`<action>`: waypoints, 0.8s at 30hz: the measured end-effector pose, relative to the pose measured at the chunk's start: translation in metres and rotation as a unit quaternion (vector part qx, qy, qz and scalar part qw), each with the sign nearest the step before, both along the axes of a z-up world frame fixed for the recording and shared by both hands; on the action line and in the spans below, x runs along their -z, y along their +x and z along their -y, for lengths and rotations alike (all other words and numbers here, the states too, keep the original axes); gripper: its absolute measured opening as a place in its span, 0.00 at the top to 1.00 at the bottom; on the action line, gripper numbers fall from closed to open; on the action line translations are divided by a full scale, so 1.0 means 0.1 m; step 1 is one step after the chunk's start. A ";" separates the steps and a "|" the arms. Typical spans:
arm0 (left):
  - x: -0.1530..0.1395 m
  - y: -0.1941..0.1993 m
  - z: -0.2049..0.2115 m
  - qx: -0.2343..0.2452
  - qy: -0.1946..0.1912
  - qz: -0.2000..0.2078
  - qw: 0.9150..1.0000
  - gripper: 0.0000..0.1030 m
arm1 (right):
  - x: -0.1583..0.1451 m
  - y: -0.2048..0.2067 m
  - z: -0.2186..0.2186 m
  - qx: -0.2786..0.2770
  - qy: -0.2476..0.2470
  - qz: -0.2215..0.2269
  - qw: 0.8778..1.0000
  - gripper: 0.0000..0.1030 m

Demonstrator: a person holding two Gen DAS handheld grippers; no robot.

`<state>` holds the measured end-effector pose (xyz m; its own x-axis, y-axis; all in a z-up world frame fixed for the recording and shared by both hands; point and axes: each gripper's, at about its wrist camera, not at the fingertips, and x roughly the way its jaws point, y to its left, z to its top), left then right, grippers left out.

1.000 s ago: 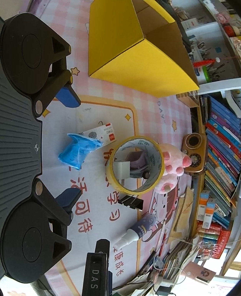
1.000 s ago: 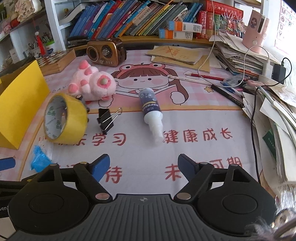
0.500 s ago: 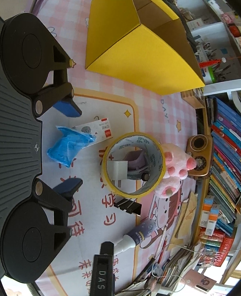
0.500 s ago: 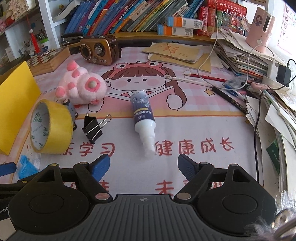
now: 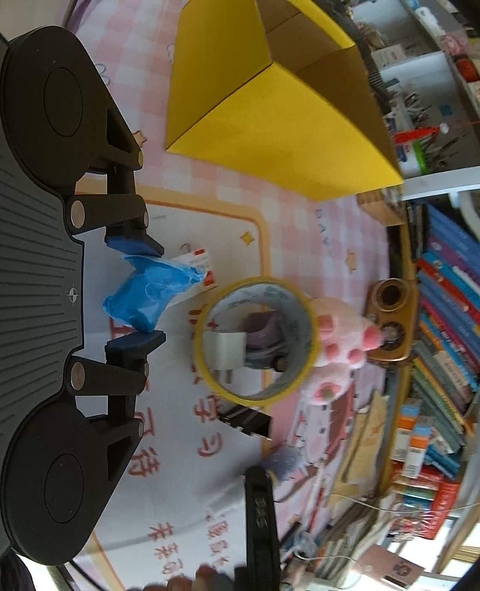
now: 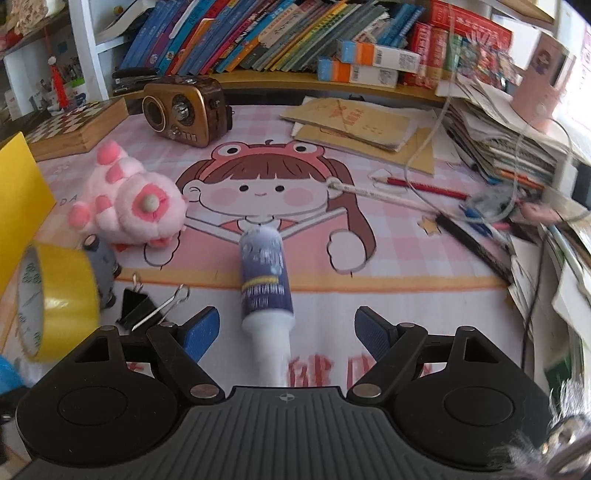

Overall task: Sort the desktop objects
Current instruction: 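Close the left tool on the blue glove while the right tool grasps the spray bottle, then carry the glove and spray bottle with both tools over the yellow box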

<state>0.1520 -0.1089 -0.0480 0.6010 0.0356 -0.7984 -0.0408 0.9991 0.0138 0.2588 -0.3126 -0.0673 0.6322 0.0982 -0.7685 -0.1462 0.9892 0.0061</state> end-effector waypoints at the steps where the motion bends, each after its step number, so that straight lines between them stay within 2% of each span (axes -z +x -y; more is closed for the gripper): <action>1: -0.03 -0.01 -0.01 -0.001 -0.002 0.006 1.000 0.61 | 0.01 0.04 -0.01 -0.008 -0.002 -0.001 1.000 0.37; 8: -0.19 -0.04 -0.01 -0.005 -0.014 0.047 0.999 0.61 | 0.08 0.26 -0.03 -0.036 0.001 -0.016 0.999 0.55; 10: -0.21 -0.03 0.00 -0.007 -0.014 0.051 0.999 0.61 | 0.10 0.29 -0.01 -0.037 0.014 -0.027 0.999 0.67; 11: -0.21 -0.03 0.00 -0.009 -0.014 0.052 0.998 0.61 | 0.10 0.28 -0.01 -0.036 0.012 -0.024 0.999 0.70; 17: -0.26 -0.04 -0.02 -0.021 -0.018 0.069 0.997 0.61 | 0.08 0.25 0.06 -0.031 0.029 -0.032 0.999 0.70; 24: -0.26 -0.06 0.01 -0.021 -0.024 0.074 0.997 0.61 | -0.10 0.05 0.16 -0.016 0.053 -0.017 0.998 0.70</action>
